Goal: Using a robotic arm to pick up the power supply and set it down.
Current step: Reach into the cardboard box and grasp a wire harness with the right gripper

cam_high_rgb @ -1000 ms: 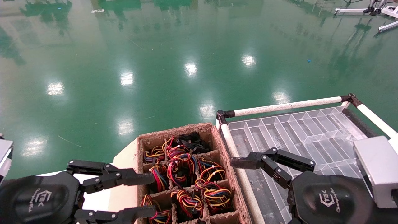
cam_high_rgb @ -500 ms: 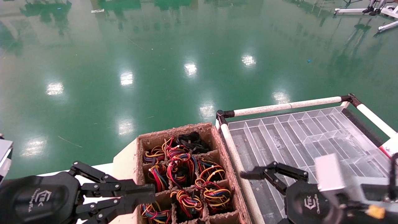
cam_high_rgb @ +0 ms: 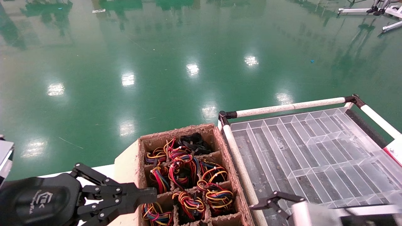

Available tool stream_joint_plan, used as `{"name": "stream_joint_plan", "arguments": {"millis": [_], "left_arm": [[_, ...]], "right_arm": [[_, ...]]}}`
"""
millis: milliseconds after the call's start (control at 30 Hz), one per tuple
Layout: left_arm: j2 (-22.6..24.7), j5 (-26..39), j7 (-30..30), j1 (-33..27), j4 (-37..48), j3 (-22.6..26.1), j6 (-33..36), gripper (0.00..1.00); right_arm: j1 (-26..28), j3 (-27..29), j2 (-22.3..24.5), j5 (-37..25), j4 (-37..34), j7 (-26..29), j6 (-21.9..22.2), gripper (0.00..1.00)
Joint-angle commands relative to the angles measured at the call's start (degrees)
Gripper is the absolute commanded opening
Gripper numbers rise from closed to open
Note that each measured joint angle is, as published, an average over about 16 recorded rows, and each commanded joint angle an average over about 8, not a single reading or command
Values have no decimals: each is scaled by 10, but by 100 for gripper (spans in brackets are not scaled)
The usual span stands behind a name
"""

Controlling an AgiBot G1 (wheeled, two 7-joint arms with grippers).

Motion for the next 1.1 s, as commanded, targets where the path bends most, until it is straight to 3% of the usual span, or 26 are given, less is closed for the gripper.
{"name": "stream_joint_plan", "arguments": {"millis": [33, 600, 667, 833, 900, 933, 1100], "left_arm": [[0, 0, 0, 0, 0, 0, 0, 0], [0, 0, 0, 0, 0, 1, 0, 3], [0, 0, 0, 0, 0, 1, 0, 16], [0, 0, 0, 0, 0, 1, 0, 78], [0, -1, 0, 0, 0, 1, 0, 96], [0, -1, 0, 0, 0, 1, 0, 100], [0, -1, 0, 0, 0, 1, 0, 100]], "right_arm": [[14, -14, -13, -30, 2, -8, -5, 3], [54, -57, -54, -76, 2, -3, -13, 0], [56, -60, -55, -77, 3, -3, -13, 0], [59, -64, -54, -76, 3, 0, -11, 0], [60, -66, -53, -76, 3, 2, -10, 0], [61, -66, -52, -76, 3, 3, -10, 0], [64, -70, -50, -77, 3, 6, -8, 0]]}}
